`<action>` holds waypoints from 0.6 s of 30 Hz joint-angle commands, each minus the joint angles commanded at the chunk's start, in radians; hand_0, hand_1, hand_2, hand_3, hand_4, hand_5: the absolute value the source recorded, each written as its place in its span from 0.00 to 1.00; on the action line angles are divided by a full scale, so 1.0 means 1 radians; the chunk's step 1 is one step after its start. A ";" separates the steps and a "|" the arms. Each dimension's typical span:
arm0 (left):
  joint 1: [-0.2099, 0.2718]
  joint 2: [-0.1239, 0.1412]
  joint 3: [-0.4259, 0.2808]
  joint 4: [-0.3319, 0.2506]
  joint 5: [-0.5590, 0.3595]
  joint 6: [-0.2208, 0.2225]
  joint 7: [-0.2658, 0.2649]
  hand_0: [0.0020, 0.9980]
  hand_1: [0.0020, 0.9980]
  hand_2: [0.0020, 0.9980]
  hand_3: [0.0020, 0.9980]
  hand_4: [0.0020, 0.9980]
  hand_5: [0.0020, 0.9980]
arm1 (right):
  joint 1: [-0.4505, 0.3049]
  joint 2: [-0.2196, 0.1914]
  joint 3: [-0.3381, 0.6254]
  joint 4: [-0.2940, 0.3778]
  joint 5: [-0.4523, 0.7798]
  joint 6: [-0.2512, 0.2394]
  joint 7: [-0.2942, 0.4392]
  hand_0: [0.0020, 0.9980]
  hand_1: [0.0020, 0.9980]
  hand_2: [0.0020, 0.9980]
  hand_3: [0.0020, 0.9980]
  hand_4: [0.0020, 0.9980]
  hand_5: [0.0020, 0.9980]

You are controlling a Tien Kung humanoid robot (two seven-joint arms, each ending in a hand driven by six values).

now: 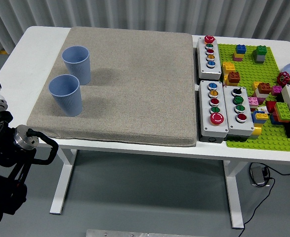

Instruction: Pick cup pour cup place

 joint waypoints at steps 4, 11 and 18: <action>0.001 -0.001 -0.003 0.005 -0.002 0.000 0.000 0.81 0.81 0.87 0.83 0.75 1.00 | 0.002 0.000 0.000 0.000 -0.001 0.000 0.001 0.68 0.60 0.58 0.59 0.00 0.10; -0.004 -0.005 -0.001 0.012 -0.003 0.000 0.001 0.81 0.80 0.87 0.83 0.75 1.00 | 0.003 0.000 -0.006 0.000 0.010 -0.002 0.005 0.68 0.60 0.58 0.59 0.00 0.10; -0.004 -0.006 -0.002 0.012 -0.001 0.000 0.005 0.81 0.80 0.87 0.83 0.75 1.00 | 0.004 0.003 -0.002 0.002 0.003 -0.005 0.001 0.68 0.60 0.58 0.59 0.00 0.10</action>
